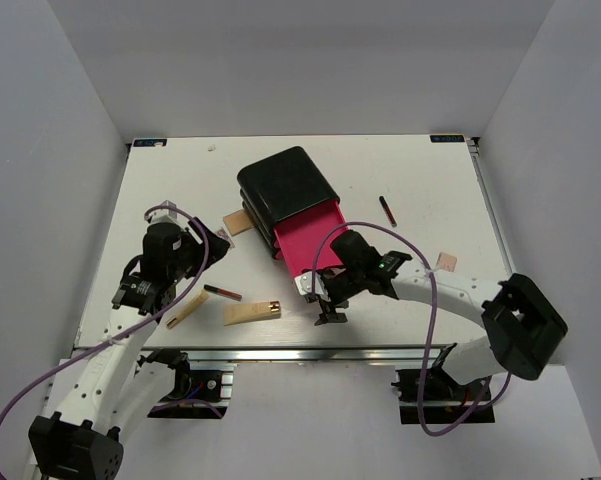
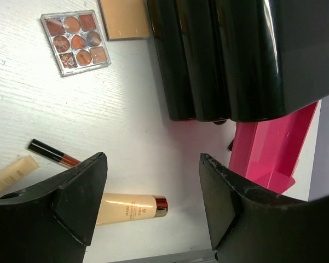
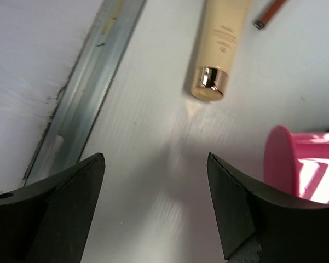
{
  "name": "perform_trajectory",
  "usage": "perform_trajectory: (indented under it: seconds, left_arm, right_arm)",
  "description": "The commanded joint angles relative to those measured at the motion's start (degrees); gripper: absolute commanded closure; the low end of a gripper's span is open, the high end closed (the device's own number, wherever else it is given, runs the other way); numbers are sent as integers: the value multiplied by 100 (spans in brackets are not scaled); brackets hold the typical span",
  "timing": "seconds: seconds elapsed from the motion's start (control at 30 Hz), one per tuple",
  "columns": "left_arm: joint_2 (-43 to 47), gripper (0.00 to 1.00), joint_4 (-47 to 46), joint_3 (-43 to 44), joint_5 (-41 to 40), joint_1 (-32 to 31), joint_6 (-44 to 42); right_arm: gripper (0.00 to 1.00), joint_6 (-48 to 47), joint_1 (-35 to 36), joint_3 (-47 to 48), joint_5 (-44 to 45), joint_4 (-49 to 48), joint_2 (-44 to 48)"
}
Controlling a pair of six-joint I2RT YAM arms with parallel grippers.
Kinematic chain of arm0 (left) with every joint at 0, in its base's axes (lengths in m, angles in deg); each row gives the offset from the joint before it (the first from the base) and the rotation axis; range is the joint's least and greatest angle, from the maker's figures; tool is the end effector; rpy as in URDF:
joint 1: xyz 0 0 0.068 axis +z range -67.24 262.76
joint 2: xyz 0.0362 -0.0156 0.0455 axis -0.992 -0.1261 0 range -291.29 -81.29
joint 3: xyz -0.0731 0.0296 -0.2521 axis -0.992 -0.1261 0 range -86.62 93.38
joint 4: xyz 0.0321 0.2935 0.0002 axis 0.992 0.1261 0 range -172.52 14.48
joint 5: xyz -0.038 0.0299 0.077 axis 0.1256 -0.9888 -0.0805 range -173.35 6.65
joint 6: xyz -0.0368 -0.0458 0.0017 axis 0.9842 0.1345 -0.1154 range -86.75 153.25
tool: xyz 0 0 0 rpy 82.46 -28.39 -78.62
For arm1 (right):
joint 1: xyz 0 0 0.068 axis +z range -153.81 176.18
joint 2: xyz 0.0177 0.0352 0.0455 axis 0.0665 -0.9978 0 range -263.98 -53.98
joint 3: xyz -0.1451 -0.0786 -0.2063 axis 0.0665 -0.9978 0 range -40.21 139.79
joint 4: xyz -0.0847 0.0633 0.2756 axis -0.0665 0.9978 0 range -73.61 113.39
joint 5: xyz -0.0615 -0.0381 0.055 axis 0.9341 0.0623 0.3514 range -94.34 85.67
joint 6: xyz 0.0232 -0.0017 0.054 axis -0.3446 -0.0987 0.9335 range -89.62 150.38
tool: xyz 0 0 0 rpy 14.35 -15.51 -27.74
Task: Organize the makeup
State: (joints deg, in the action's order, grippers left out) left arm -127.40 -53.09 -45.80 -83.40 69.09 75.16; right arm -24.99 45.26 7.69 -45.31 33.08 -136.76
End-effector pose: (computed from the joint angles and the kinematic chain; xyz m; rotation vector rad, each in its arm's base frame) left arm 0.2178 -0.0528 0.2647 -0.5448 2.1628 -0.5435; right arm 0.1875 0.2589 0.1720 -2.0171 1.1817 0.8205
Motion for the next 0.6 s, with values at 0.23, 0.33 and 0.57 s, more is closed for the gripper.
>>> perform_trajectory:
  seconds: [0.23,0.33,0.57]
  left_arm:
    - [-30,22,-7,-30,-47,-4,-42]
    - [-91,22,-69,-12,-38,-4,-34]
    - [5,22,-148,-39,-47,-4,10]
  right_arm:
    - [18,1020,-153,-545,1618,-1308,842]
    - [17,941,-153,-492,1908,-1457,896]
    - [17,660,-223,-237,2216,-1773,869]
